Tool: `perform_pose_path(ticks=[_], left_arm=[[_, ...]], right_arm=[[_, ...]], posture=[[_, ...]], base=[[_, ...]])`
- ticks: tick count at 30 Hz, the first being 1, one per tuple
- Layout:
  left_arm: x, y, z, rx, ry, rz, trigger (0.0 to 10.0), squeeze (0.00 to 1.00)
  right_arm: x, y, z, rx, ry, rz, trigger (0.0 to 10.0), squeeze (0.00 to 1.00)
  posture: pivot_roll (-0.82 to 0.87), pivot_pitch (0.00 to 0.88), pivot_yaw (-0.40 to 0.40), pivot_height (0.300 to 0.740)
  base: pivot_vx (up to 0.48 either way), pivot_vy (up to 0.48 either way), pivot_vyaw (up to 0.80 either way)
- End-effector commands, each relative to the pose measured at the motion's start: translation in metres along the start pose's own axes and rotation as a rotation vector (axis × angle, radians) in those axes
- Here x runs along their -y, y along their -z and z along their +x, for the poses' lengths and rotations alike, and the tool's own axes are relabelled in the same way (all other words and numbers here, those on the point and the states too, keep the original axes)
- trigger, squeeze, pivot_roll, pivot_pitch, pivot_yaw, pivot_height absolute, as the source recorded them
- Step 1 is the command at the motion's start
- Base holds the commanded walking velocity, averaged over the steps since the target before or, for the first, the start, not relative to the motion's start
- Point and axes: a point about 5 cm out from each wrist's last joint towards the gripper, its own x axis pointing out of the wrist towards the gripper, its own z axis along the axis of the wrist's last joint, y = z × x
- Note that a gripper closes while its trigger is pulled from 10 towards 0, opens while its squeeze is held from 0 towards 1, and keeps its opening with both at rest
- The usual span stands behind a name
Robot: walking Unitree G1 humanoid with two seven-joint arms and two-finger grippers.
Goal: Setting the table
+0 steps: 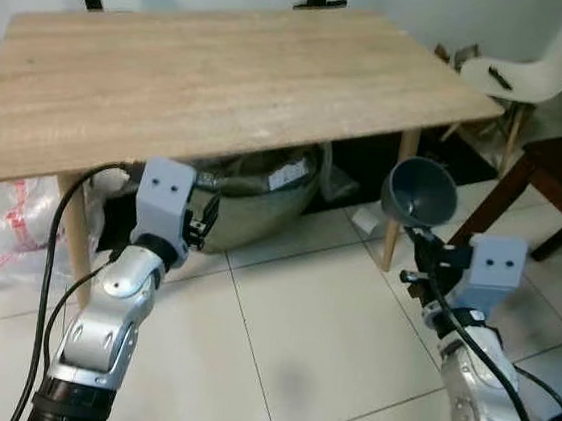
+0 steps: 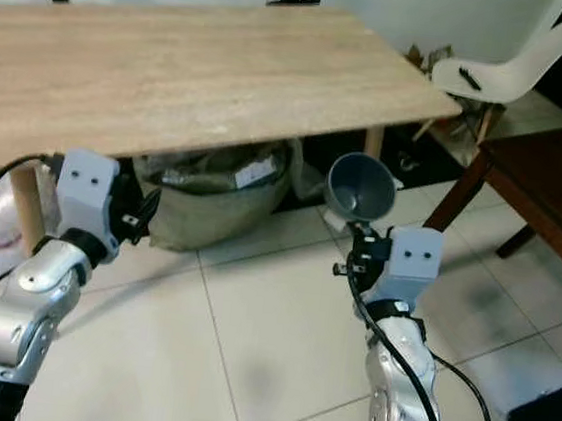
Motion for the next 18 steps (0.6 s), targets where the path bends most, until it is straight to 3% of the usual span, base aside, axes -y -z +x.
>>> perform_pose_path(ticks=[1, 18], left_arm=[[0.0006, 0.0039, 0.0007, -0.021, -0.003, 0.011, 10.0, 0.00], [0.0043, 0.0049, 0.0000, -0.013, 0.032, 0.020, 10.0, 0.00]], right_arm=[[0.0032, 0.0001, -0.0020, -0.002, 0.019, 0.026, 10.0, 0.00], [0.0063, -0.0004, -0.0027, 0.001, 0.039, 0.044, 10.0, 0.00]], posture=[[-0.13, 0.000, 0.057, 0.740], [-0.13, 0.000, 0.063, 0.740]], base=[[0.255, 0.000, -0.80], [0.000, 0.000, -0.80]])
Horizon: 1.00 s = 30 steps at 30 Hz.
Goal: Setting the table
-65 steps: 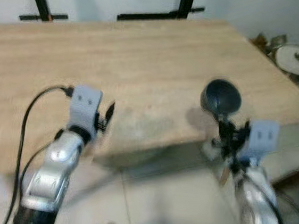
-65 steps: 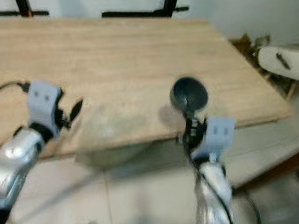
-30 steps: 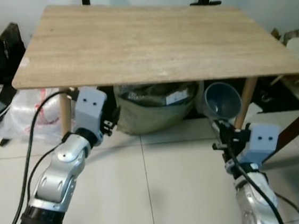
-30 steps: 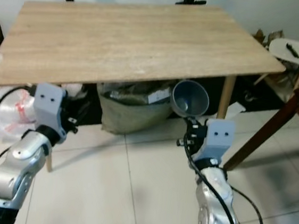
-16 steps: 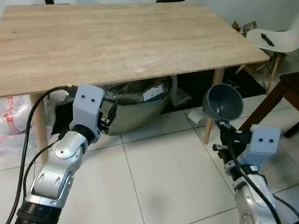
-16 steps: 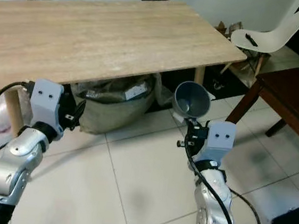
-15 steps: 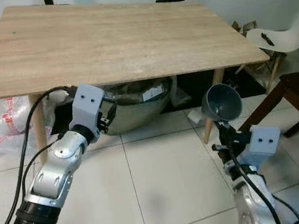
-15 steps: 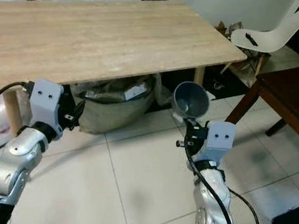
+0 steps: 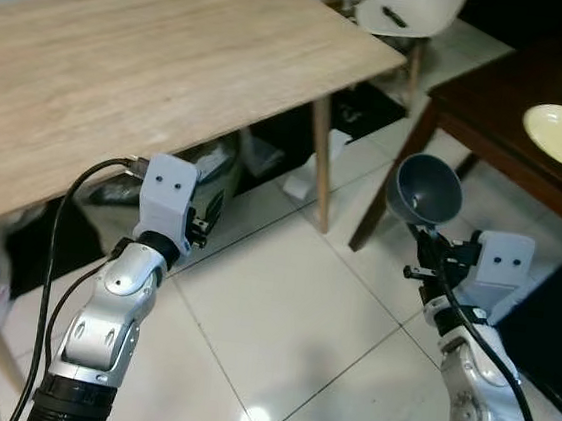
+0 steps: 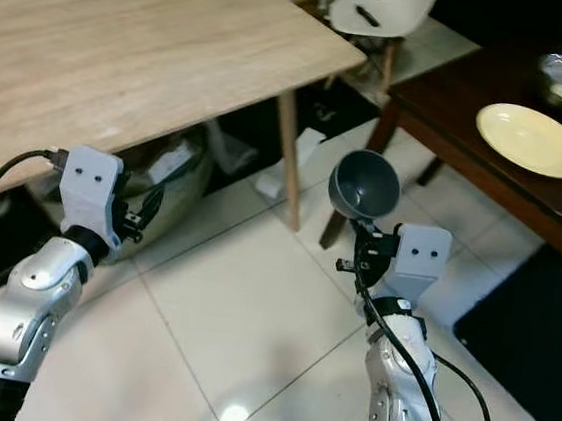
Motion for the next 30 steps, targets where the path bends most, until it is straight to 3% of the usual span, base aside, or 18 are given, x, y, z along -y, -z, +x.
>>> perform_pose_path(ticks=[1, 22, 30], left_arm=[[0.002, 0.005, -0.001, -0.016, 0.010, 0.008, 10.0, 0.00], [0.009, 0.002, -0.001, -0.001, 0.060, -0.048, 10.0, 0.00], [-0.002, 0.002, 0.000, -0.003, -0.023, -0.034, 10.0, 0.00]], right_arm=[[0.003, 0.000, -0.003, 0.001, 0.013, 0.004, 10.0, 0.00], [0.003, -0.001, -0.003, 0.002, 0.013, 0.004, 10.0, 0.00], [-0.005, -0.002, 0.002, -0.003, -0.040, 0.009, 10.0, 0.00]], posture=[[-0.13, 0.000, 0.063, 0.740], [-0.14, 0.000, 0.063, 0.740], [-0.13, 0.000, 0.039, 0.740]], base=[[0.000, 0.000, -0.80], [0.000, 0.000, -0.80], [0.000, 0.000, -0.80]])
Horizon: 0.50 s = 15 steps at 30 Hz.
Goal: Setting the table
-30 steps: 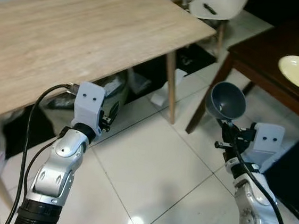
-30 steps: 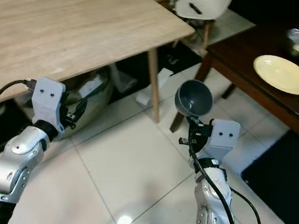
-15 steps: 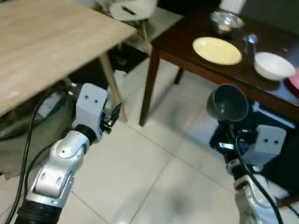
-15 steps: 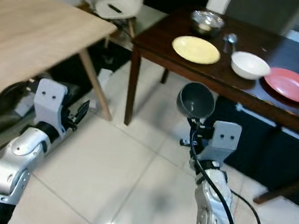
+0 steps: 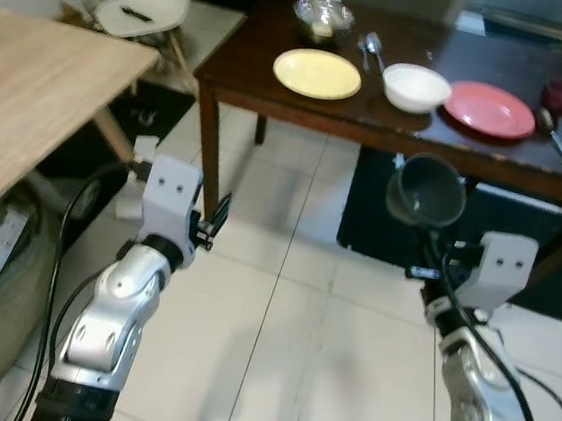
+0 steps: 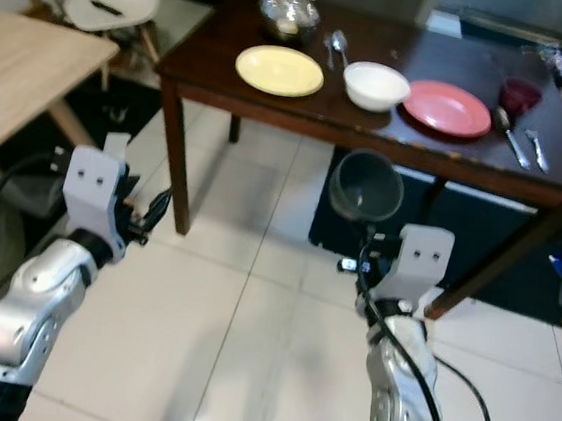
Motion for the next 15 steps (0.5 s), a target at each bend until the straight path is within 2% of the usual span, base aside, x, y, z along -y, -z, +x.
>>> perform_pose_path(ticks=[1, 4, 5, 8, 10, 11, 15], left_arm=[[-0.002, 0.002, 0.000, -0.014, -0.019, 0.010, 10.0, 0.00], [-0.014, 0.001, -0.005, -0.001, -0.088, 0.065, 10.0, 0.00], [-0.014, 0.001, -0.005, -0.001, -0.088, 0.065, 10.0, 0.00], [-0.023, 0.001, -0.014, -0.006, -0.134, 0.077, 10.0, 0.00], [-0.024, 0.000, -0.016, -0.007, -0.142, 0.079, 10.0, 0.00], [-0.028, 0.001, -0.023, -0.012, -0.164, 0.086, 10.0, 0.00], [-0.033, 0.003, -0.029, -0.023, -0.194, 0.095, 10.0, 0.00]], right_arm=[[0.000, -0.002, 0.001, 0.002, -0.015, 0.002, 10.0, 0.00], [-0.017, -0.002, 0.011, 0.001, -0.109, 0.019, 10.0, 0.00], [-0.017, -0.002, 0.011, 0.001, -0.109, 0.019, 10.0, 0.00], [-0.035, -0.003, 0.022, 0.007, -0.198, 0.052, 10.0, 0.00], [-0.039, -0.004, 0.024, 0.010, -0.216, 0.060, 10.0, 0.00], [-0.049, -0.003, 0.030, 0.008, -0.250, 0.077, 10.0, 0.00], [-0.056, -0.002, 0.036, 0.010, -0.260, 0.087, 10.0, 0.00]], posture=[[-0.13, 0.000, 0.039, 0.740], [-0.09, 0.003, 0.011, 0.740], [-0.09, 0.003, 0.011, 0.740], [-0.04, 0.012, -0.013, 0.740], [-0.03, 0.013, -0.016, 0.740], [-0.01, 0.014, -0.028, 0.740], [0.01, 0.017, -0.035, 0.740]], base=[[0.000, 0.000, -0.80], [0.000, 0.000, -0.80], [0.000, 0.000, -0.80], [0.000, 0.000, -0.80], [0.000, 0.000, -0.80], [0.000, 0.000, -0.80], [0.000, 0.000, -0.80]])
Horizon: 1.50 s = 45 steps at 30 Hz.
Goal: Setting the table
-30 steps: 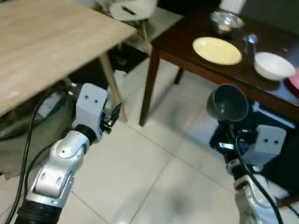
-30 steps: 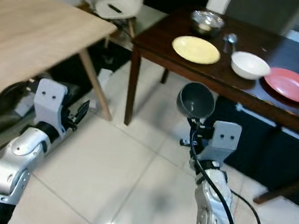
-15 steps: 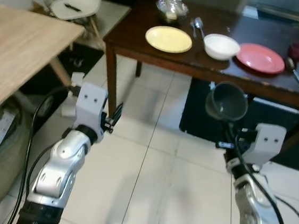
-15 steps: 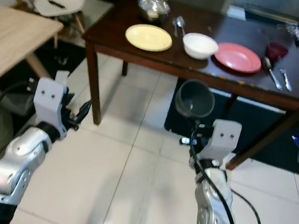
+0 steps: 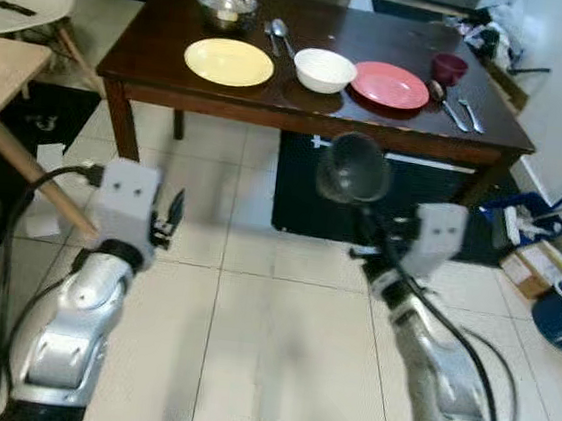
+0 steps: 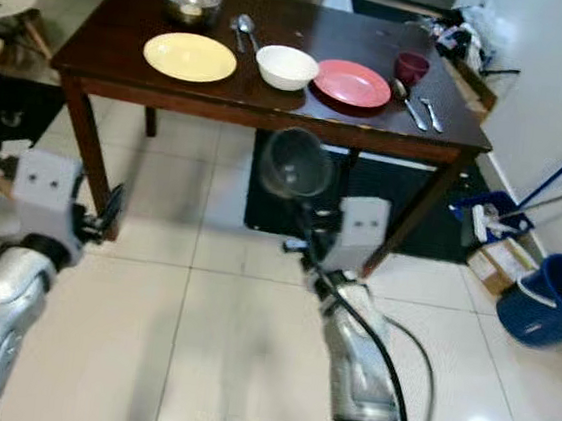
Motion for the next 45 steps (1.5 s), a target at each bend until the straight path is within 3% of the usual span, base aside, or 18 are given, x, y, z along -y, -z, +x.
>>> perform_pose_path(ticks=[1, 15, 20, 38, 45], left_arm=[[0.001, -0.002, -0.001, 0.002, -0.006, 0.003, 10.0, 0.00], [-0.009, -0.005, 0.005, 0.009, -0.040, 0.030, 10.0, 0.00], [-0.004, -0.007, 0.014, 0.029, -0.057, 0.045, 10.0, 0.00], [0.004, -0.007, 0.021, 0.040, -0.059, 0.038, 10.0, 0.00], [0.006, -0.007, 0.022, 0.043, -0.052, 0.035, 10.0, 0.00]], right_arm=[[0.005, -0.001, -0.001, 0.014, 0.024, -0.004, 10.0, 0.00], [0.018, -0.002, -0.001, 0.029, 0.067, -0.015, 10.0, 0.00], [0.013, -0.009, -0.002, 0.075, 0.022, 0.020, 10.0, 0.00], [0.016, -0.017, -0.008, 0.114, 0.011, 0.015, 10.0, 0.00], [0.019, -0.017, -0.008, 0.115, 0.028, 0.016, 10.0, 0.00]], posture=[[0.01, 0.017, -0.035, 0.740], [0.01, 0.022, -0.032, 0.740], [-0.02, 0.016, -0.020, 0.740], [-0.06, 0.005, -0.014, 0.740], [-0.06, 0.004, -0.013, 0.740]], base=[[0.000, 0.000, -0.80], [0.000, 0.000, -0.79], [0.291, 0.000, 0.00], [0.480, 0.000, 0.00], [0.474, 0.000, 0.69]])
